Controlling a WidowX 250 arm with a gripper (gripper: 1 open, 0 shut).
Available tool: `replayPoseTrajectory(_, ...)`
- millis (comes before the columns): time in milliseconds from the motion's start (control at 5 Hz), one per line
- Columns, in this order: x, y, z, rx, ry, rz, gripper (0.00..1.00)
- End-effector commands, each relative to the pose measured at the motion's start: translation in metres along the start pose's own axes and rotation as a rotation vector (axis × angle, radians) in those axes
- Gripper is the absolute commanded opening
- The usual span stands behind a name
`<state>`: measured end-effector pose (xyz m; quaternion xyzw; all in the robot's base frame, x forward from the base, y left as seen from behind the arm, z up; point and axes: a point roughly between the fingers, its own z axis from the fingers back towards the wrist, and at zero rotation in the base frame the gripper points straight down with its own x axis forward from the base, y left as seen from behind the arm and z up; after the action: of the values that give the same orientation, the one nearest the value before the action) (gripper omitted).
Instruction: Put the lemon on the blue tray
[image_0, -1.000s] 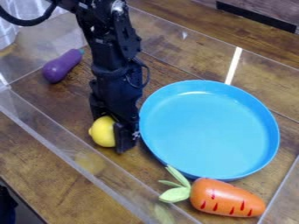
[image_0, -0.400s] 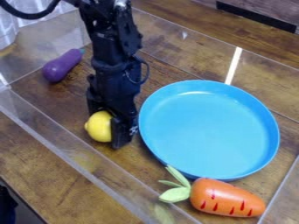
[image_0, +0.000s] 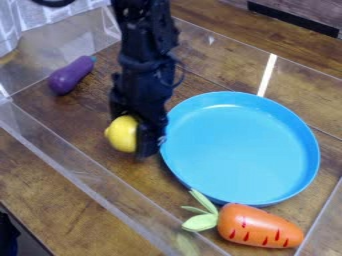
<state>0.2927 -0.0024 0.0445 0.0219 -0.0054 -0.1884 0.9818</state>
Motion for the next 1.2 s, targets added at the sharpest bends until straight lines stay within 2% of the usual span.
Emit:
replayPoseTrajectory(0,0.029,0.002,0.041,0.067,-0.071,-0.027,0.0)
replayPoseTrajectory(400,0.028,0.001,0.064,0.103,-0.047,-0.017,0.0)
replayPoseTrajectory(1000,0.024,-0.008,0.072,0.121,-0.039,-0.015,0.0)
